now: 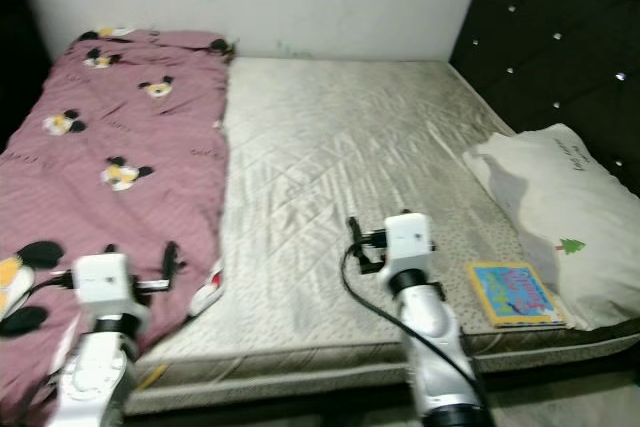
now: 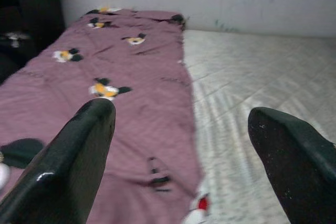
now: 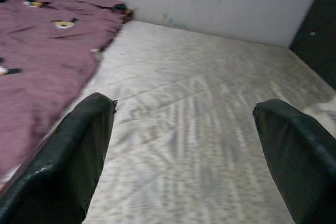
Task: Clean up the room
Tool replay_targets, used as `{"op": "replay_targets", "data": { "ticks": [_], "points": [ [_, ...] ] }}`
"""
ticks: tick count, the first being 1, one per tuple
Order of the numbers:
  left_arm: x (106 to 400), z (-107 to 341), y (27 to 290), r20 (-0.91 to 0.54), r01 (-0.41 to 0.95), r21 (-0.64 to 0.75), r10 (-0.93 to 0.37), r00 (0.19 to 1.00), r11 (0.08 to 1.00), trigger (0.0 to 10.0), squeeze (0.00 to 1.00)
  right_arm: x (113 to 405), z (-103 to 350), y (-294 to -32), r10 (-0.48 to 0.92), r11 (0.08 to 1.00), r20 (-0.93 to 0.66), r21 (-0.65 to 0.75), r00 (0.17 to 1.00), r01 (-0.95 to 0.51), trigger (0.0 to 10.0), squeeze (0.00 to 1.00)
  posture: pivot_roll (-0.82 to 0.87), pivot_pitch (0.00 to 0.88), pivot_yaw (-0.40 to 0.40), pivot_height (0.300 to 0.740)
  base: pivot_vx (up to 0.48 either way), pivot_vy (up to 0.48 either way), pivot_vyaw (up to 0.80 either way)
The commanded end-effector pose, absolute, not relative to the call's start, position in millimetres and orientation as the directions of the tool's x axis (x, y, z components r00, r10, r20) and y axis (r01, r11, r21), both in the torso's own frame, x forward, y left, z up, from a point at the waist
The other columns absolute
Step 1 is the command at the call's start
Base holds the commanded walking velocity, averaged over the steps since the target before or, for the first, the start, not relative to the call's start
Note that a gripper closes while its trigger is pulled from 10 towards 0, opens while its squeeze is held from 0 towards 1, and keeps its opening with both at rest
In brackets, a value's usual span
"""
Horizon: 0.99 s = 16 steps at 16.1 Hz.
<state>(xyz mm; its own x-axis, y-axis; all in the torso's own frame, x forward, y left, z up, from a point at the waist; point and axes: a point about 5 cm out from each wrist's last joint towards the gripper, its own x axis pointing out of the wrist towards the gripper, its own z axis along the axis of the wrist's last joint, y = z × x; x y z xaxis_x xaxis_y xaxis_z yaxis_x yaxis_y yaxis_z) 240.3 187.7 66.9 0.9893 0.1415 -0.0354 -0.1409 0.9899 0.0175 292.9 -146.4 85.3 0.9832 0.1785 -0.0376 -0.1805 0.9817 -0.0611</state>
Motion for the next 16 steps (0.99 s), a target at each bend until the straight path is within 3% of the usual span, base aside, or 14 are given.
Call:
{"op": "replay_targets", "data": {
  "ticks": [1,16],
  "points": [
    [241.7,66.2,183.5,-0.044,-0.128,-0.002,0.128,0.991,0.992,10.0,0.00,292.9,85.4,-154.5,0.161,0.984,-0.046,-0.070,0.986,-0.164,10.0,0.00,0.04,0.032,-0.071,0.740,0.000,0.480,0.00],
    [243.4,64.4,185.5,-0.062,-0.147,-0.020,0.145,0.987,0.989,10.0,0.00,294.8,83.4,-153.1,0.173,0.982,-0.060,-0.064,0.983,-0.177,10.0,0.00,0.04,0.022,-0.075,0.740,0.000,0.480,0.00]
  ]
}}
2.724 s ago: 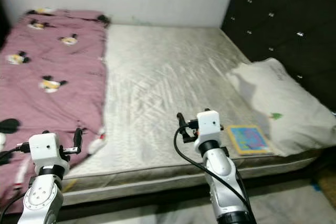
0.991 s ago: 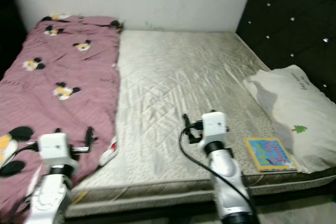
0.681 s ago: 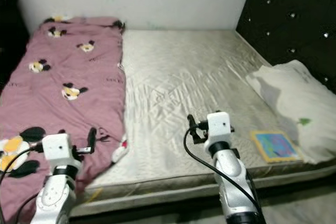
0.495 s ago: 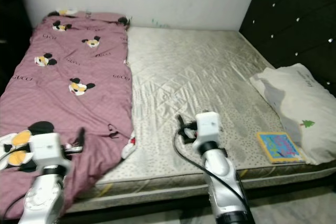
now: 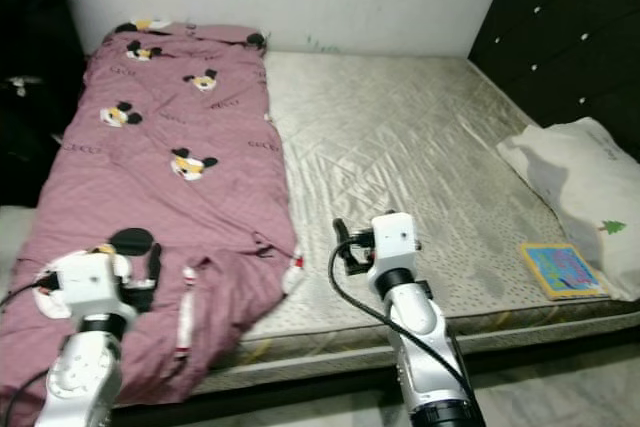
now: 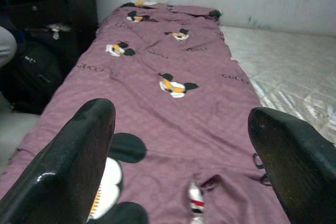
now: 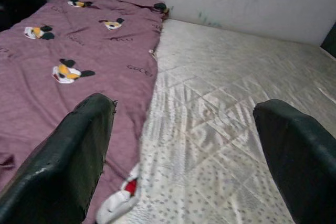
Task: Clean up the room
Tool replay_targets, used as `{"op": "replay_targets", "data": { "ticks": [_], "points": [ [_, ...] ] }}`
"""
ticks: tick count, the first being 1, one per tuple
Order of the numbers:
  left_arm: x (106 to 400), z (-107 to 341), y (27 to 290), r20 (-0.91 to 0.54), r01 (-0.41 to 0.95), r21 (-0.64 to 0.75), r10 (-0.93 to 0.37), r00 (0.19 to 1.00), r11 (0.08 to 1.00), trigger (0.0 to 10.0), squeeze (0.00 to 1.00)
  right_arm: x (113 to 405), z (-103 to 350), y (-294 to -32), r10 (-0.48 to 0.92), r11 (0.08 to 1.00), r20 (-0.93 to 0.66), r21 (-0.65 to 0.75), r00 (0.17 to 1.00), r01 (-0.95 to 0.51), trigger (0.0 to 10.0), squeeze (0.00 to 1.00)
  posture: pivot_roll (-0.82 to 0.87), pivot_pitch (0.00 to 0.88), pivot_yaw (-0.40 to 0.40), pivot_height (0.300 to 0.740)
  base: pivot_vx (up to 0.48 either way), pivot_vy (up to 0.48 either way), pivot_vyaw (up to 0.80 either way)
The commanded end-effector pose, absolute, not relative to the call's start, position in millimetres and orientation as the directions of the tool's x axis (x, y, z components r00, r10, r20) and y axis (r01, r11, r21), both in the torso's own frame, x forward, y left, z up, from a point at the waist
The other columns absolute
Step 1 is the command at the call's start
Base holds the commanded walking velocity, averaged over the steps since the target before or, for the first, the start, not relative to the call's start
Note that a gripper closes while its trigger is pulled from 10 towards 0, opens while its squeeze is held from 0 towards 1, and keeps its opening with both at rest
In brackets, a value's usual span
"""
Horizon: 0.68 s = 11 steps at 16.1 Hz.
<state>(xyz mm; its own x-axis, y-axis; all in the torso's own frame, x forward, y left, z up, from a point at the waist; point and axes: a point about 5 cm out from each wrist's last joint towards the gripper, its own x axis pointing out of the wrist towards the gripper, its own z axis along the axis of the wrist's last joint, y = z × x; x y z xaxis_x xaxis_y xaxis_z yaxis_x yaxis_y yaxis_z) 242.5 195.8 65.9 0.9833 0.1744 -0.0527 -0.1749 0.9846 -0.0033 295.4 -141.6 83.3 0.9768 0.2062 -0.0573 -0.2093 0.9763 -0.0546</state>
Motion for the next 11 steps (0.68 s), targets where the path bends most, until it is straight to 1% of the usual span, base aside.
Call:
{"op": "replay_targets", "data": {
  "ticks": [1,11],
  "points": [
    [243.8,64.4,185.8,-0.062,-0.148,-0.020,0.146,0.987,0.989,10.0,0.00,295.4,83.5,-152.8,0.174,0.982,-0.060,-0.063,0.983,-0.177,10.0,0.00,0.04,0.024,-0.073,0.740,0.000,0.480,0.00],
    [247.0,64.7,187.4,-0.064,-0.156,-0.017,0.154,0.986,0.988,10.0,0.00,298.6,84.2,-151.6,0.178,0.981,-0.059,-0.064,0.982,-0.181,10.0,0.00,0.03,0.021,-0.071,0.740,0.000,0.480,0.00]
  ]
}}
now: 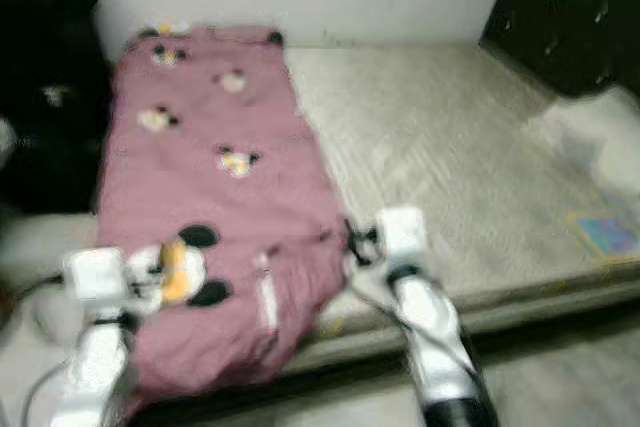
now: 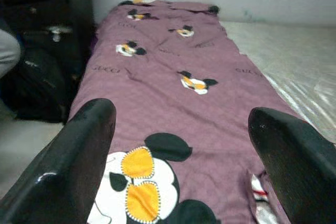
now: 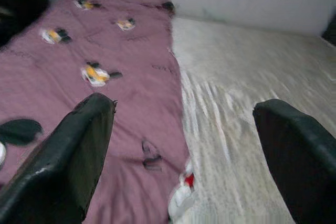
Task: Clean up the room
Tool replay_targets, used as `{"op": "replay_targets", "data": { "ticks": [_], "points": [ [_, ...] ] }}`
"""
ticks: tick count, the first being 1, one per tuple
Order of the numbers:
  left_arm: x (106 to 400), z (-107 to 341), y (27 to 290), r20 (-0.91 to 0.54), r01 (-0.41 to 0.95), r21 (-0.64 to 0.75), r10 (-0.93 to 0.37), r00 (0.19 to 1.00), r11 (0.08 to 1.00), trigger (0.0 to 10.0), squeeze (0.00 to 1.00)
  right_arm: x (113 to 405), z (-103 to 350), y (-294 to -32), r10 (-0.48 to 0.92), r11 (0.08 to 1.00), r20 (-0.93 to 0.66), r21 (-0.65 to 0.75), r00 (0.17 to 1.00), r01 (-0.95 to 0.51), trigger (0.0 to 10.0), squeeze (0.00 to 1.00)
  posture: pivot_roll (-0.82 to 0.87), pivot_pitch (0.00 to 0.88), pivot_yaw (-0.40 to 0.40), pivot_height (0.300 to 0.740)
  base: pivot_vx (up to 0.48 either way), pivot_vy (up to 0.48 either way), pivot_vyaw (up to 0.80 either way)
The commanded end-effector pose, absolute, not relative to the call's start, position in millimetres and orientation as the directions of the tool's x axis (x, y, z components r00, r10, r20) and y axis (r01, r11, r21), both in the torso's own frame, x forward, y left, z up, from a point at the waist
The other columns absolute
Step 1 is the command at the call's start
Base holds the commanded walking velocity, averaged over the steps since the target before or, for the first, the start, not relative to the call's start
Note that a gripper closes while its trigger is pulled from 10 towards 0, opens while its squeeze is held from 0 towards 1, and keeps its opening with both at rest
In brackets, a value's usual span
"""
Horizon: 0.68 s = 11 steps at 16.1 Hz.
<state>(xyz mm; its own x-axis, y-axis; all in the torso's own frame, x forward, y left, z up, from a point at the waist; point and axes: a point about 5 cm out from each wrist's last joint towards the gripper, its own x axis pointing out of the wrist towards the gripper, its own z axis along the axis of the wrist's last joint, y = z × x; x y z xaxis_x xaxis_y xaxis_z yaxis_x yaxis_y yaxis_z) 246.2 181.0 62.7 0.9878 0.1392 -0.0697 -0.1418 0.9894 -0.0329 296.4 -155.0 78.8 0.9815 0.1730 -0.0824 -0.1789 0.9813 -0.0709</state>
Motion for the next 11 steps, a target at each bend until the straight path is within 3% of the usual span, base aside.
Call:
{"op": "replay_targets", "data": {
  "ticks": [1,5,10,11],
  "points": [
    [247.2,65.2,187.4,-0.061,-0.155,-0.017,0.154,0.986,0.988,10.0,0.00,298.8,84.1,-151.5,0.179,0.981,-0.059,-0.063,0.982,-0.183,10.0,0.00,0.03,0.023,-0.072,0.740,0.000,0.480,0.00],
    [247.3,67.1,186.4,-0.046,-0.145,-0.013,0.144,0.988,0.989,10.0,0.00,299.0,85.5,-150.6,0.186,0.979,-0.046,-0.078,0.982,-0.189,10.0,0.00,0.03,0.023,-0.071,0.740,0.000,0.000,0.00],
    [247.1,67.8,185.8,-0.047,-0.140,-0.006,0.140,0.989,0.990,10.0,0.00,297.8,85.9,-149.0,0.189,0.978,-0.040,-0.084,0.981,-0.191,10.0,0.00,0.04,0.026,-0.067,0.740,0.000,0.000,0.65],
    [246.9,67.3,185.9,-0.050,-0.142,-0.010,0.141,0.989,0.990,10.0,0.00,297.7,85.6,-149.2,0.188,0.978,-0.042,-0.081,0.981,-0.191,10.0,0.00,0.04,0.026,-0.066,0.740,0.000,0.000,0.00]
  ]
}}
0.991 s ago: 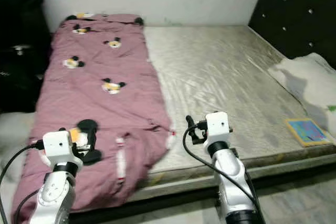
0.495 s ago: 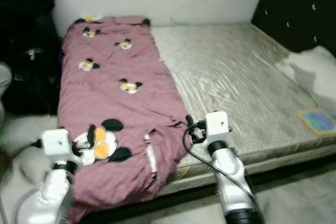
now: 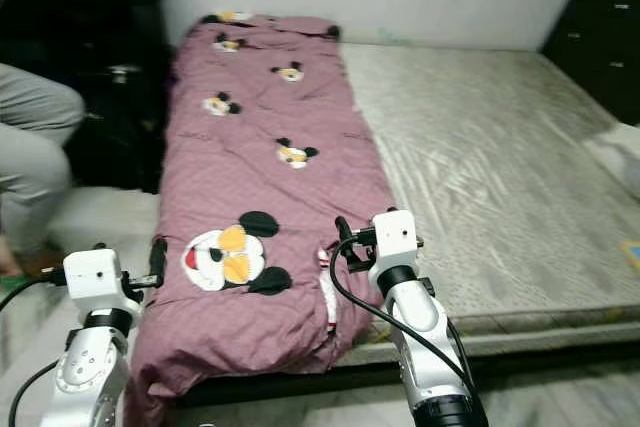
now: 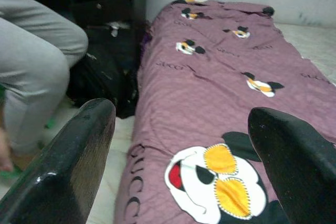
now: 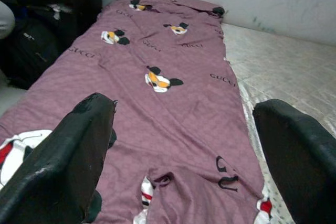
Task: Clean up the room
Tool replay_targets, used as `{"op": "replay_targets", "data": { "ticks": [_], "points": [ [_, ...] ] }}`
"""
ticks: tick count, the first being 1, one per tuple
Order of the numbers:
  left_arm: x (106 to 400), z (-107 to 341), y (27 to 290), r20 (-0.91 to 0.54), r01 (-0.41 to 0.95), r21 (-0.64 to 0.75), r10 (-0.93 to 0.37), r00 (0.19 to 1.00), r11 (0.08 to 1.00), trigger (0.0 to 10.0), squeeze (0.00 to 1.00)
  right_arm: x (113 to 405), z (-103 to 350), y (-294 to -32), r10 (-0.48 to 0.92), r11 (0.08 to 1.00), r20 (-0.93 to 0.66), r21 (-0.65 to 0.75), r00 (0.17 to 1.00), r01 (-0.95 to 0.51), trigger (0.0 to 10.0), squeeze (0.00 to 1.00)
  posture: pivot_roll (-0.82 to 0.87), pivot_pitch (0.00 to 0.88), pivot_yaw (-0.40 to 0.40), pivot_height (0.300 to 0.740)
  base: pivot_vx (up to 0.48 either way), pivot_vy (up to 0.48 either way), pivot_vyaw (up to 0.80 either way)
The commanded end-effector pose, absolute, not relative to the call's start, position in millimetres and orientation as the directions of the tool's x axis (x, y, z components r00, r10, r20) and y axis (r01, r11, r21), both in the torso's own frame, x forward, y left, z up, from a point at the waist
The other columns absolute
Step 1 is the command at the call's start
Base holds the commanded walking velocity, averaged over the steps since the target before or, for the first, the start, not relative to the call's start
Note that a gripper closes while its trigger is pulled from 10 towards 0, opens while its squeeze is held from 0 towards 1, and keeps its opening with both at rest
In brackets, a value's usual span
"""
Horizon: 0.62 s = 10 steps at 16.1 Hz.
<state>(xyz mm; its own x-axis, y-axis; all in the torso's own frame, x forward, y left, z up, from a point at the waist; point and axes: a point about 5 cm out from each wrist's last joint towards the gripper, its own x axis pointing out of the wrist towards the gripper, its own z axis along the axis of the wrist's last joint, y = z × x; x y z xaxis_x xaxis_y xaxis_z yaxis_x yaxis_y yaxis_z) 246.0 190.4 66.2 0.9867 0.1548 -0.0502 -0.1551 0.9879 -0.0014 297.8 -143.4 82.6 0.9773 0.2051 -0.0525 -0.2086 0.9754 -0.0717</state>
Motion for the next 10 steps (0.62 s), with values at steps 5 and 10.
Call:
{"op": "replay_targets", "data": {
  "ticks": [5,10],
  "points": [
    [247.0,67.5,186.3,-0.047,-0.141,-0.014,0.140,0.989,0.990,10.0,0.00,298.0,84.7,-149.3,0.186,0.979,-0.046,-0.074,0.982,-0.189,10.0,0.00,0.04,0.027,-0.067,0.740,0.000,0.000,0.00],
    [247.0,67.0,186.7,-0.051,-0.145,-0.017,0.144,0.988,0.989,10.0,0.00,298.3,84.5,-149.3,0.186,0.980,-0.047,-0.066,0.981,-0.189,10.0,0.00,0.04,0.027,-0.067,0.740,0.000,0.000,0.00]
  ]
}}
